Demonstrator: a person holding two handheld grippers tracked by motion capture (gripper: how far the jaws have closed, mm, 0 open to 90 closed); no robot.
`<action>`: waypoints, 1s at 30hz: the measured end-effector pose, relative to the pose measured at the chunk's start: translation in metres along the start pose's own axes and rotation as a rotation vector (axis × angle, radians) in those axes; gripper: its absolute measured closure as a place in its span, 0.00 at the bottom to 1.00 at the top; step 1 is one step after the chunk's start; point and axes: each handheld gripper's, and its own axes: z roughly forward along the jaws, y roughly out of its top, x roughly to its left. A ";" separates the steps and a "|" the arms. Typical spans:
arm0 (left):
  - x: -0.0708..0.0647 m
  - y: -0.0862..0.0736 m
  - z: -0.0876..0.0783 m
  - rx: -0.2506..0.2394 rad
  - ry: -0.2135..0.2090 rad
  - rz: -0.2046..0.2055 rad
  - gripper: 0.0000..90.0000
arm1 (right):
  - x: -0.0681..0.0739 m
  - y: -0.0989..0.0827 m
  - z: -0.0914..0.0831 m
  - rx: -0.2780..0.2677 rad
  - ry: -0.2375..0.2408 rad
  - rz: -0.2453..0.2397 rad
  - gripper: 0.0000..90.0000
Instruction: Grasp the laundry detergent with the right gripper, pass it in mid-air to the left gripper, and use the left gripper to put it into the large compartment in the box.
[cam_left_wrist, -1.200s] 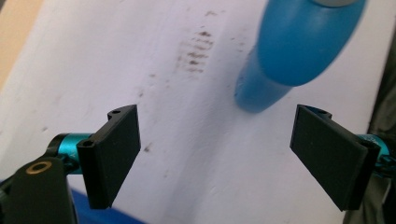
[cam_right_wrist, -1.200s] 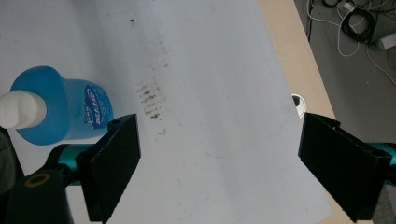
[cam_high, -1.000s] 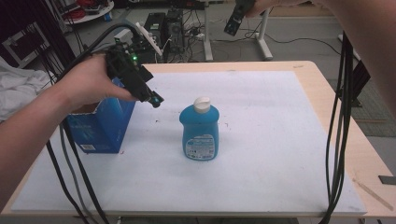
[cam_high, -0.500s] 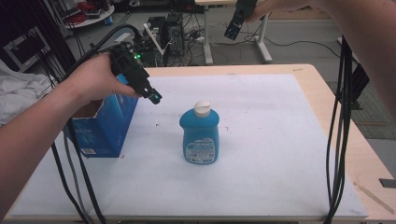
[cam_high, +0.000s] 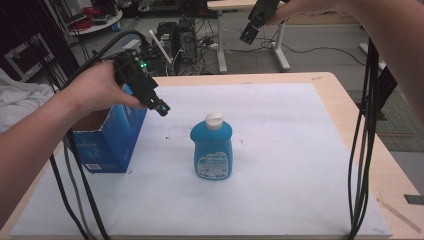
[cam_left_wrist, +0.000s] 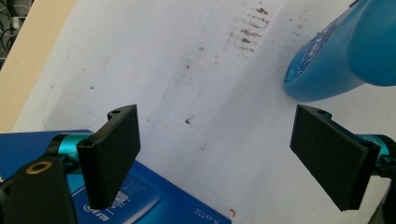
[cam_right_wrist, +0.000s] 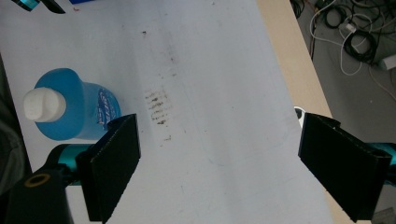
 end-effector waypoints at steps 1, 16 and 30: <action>0.000 0.000 0.000 0.005 0.000 0.006 0.18 | 0.000 -0.001 -0.002 -0.006 -0.001 -0.005 0.14; 0.002 -0.004 -0.001 0.008 -0.008 0.019 0.18 | 0.015 -0.038 -0.006 -0.089 0.049 -0.040 0.14; 0.004 -0.010 -0.003 0.005 -0.019 0.023 0.18 | 0.046 -0.084 0.011 -0.173 0.109 -0.070 0.14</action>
